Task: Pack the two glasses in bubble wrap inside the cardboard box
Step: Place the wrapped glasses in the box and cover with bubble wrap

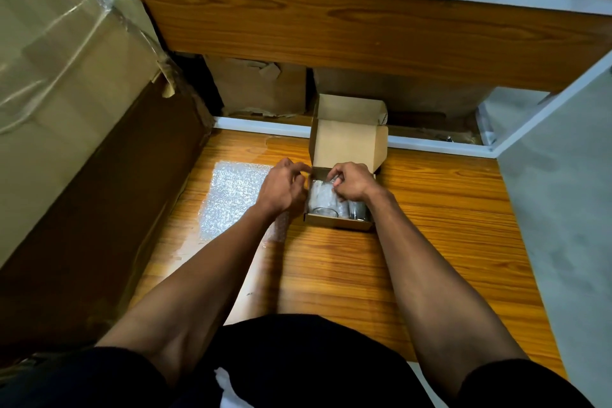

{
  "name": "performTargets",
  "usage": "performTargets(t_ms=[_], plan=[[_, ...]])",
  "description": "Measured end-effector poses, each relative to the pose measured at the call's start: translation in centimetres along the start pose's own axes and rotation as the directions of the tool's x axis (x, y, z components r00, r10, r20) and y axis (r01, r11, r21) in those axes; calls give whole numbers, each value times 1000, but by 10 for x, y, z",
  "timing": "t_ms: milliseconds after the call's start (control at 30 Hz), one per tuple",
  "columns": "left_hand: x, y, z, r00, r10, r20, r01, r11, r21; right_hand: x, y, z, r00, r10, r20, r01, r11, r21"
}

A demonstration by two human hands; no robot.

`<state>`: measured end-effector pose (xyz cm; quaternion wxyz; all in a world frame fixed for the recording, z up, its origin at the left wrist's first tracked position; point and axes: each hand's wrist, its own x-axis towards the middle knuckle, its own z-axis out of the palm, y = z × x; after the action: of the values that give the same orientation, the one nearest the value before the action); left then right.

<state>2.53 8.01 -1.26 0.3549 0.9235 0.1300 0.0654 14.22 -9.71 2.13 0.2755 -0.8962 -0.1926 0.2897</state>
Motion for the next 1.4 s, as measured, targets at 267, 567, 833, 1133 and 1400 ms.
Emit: performTargets(t_ms=[267,567,833,1133,1400], plan=[[-18,-58,-29,940,-309,-145,318,947,46,2,-47,25,978,-194,-75,199,978,68],[-35,-84,-46,947,-320,28,284,876,390,29,-87,85,974,-221,45,226,959,-171],[-20,-106,-55,978,-210,-11,208,960,189,34,-89,109,985,-136,105,161,942,-295],[-4,-94,-76,968,-212,135,251,774,-581,36,-99,89,968,-252,-17,248,960,-128],[-7,-74,-82,936,-351,32,288,710,-643,16,-83,45,982,-100,-159,140,954,264]])
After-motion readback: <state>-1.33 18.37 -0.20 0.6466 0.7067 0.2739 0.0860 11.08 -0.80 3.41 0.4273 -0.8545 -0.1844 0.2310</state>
